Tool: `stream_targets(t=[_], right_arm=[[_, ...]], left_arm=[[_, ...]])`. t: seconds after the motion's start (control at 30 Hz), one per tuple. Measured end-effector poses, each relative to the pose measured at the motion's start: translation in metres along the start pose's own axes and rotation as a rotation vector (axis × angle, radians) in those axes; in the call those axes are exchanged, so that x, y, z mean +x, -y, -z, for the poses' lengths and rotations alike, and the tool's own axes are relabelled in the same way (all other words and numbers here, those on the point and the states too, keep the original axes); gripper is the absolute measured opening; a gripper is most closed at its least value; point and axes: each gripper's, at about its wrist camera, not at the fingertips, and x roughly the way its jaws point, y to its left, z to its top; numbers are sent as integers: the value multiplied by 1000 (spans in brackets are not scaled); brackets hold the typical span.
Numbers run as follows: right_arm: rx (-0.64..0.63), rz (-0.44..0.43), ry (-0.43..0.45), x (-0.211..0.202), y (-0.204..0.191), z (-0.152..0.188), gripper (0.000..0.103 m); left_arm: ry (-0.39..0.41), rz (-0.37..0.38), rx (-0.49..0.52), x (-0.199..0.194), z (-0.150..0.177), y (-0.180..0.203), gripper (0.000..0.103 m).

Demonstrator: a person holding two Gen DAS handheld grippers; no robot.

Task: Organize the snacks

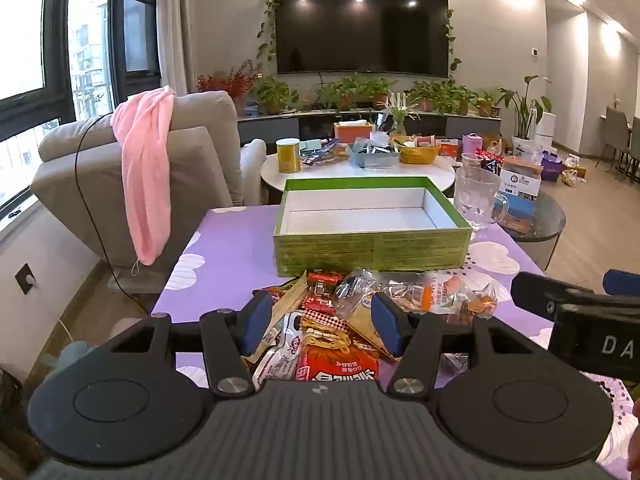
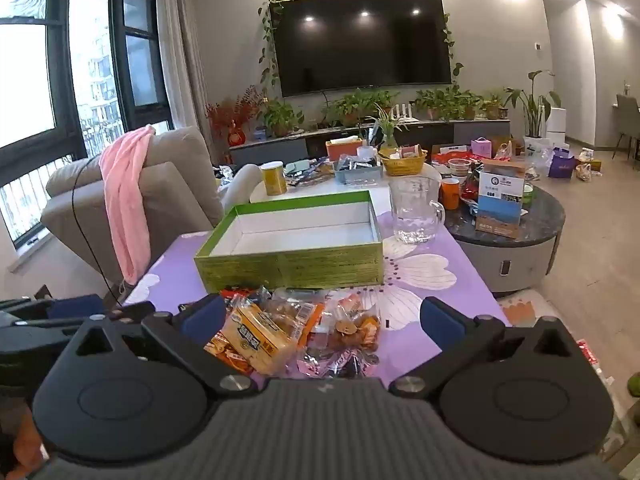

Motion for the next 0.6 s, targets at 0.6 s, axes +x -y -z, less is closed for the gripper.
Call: stream_targets(t=[0.6], right_arm=[[7,-7,-61,7,-6,6,48]], left_arm=[[-59,-21,-6,8,6,-6,52]])
